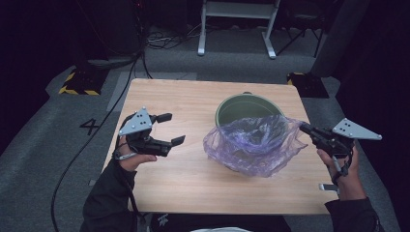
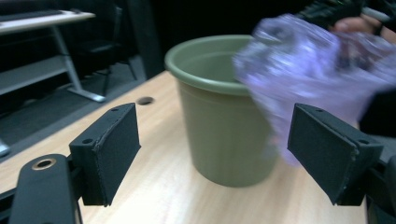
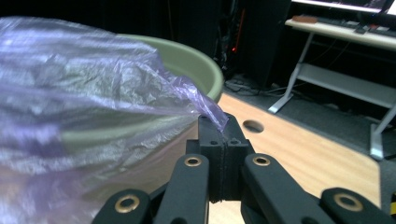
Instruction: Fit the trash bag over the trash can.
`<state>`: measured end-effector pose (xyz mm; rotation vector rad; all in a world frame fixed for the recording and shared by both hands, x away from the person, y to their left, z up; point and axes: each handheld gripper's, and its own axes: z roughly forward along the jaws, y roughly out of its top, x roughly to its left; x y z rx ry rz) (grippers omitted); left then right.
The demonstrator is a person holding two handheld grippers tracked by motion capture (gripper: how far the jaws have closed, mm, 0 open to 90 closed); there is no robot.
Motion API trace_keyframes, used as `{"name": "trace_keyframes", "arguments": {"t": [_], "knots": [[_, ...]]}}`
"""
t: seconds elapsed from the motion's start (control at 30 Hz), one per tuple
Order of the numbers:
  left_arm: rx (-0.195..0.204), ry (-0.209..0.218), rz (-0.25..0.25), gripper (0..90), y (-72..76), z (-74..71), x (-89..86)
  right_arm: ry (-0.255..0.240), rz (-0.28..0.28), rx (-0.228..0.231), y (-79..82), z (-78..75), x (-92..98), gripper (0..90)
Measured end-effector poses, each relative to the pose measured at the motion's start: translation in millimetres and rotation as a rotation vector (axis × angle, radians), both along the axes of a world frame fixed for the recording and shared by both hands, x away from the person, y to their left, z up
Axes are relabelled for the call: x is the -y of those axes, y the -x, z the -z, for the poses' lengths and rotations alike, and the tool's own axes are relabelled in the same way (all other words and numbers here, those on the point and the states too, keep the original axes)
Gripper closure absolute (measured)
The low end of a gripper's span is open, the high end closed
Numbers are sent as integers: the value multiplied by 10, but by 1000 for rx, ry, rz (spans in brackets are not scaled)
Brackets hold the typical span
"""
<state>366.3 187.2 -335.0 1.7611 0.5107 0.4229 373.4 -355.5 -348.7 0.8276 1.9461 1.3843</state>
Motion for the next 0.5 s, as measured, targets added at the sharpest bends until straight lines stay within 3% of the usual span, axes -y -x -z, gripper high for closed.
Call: {"name": "trace_keyframes", "arguments": {"t": [0.13, 0.2, 0.37, 0.5], "knots": [[-27, 28, -28, 160, -89, -81, 47, 3, 5, 16, -60, -62, -12, 900], [-33, 31, 35, 156, -78, -107, 195, 10, 1, 16, -80, -83, -40, 900], [-54, -36, 105, 156, -38, -120, 603, 56, 4, 21, -158, -119, -151, 900], [-98, -64, 109, 156, -55, -129, 853, 76, 0, 15, -223, -122, -217, 900]]}}
